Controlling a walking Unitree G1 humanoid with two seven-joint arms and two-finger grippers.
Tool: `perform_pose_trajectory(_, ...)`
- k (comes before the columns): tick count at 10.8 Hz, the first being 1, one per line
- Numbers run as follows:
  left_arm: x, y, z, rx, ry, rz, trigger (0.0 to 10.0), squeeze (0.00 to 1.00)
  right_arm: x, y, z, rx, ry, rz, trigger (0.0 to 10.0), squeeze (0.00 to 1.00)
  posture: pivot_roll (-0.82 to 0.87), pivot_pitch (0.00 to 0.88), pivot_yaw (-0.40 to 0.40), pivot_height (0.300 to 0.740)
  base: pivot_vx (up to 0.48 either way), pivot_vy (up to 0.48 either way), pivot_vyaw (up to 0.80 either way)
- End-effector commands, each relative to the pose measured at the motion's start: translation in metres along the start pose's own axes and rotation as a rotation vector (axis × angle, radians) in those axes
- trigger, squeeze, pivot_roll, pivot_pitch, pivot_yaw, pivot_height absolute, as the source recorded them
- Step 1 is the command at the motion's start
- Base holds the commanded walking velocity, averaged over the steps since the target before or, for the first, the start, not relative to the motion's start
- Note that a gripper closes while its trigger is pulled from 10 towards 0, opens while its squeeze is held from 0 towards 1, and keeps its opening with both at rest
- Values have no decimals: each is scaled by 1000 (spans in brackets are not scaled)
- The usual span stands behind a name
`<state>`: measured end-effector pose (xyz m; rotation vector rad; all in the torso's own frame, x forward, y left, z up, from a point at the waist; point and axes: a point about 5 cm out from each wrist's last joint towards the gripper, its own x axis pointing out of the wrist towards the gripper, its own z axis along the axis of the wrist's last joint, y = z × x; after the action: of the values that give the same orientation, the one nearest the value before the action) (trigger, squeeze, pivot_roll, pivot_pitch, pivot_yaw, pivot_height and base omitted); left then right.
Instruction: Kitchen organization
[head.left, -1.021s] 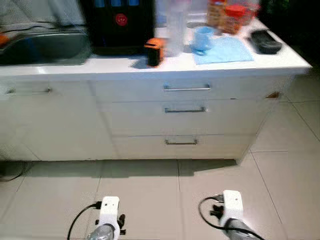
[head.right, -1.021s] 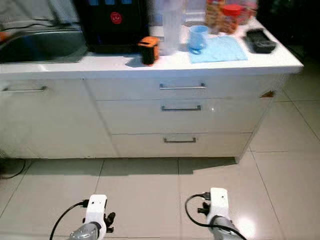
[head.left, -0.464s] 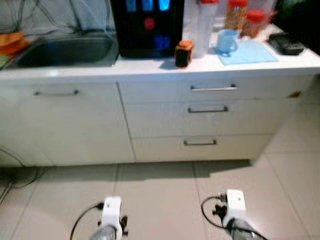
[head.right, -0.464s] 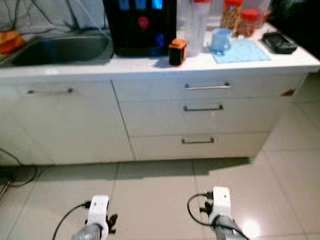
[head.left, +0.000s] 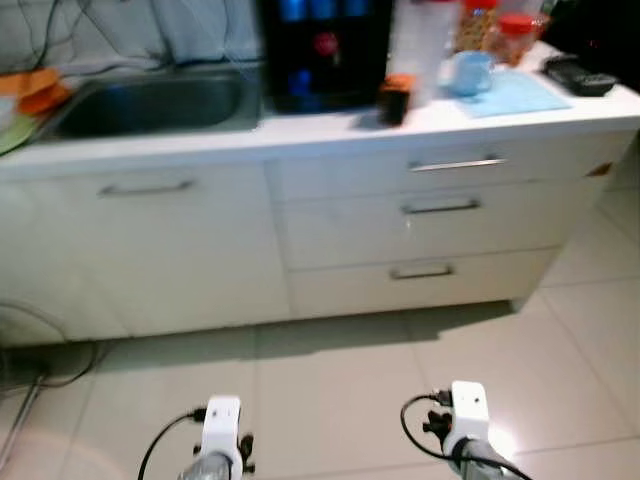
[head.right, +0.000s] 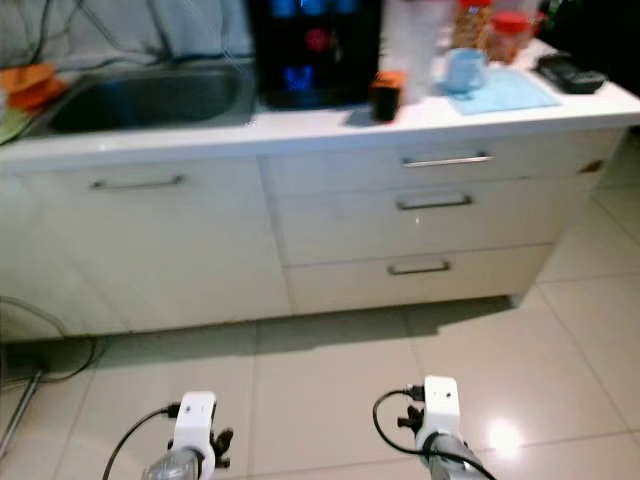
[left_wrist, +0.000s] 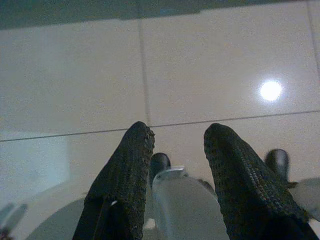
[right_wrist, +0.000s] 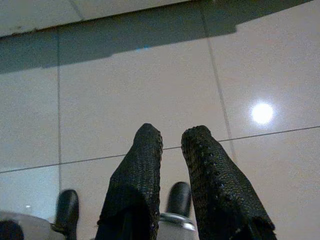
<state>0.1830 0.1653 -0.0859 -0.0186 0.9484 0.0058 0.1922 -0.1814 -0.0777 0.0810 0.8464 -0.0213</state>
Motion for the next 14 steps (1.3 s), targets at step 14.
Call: perform_pose_trajectory(14,-1,8,-4,29,21,22,10000,0,3,14,6,-23,-11,52,10000,0,52,0,54,740,169,103,217)
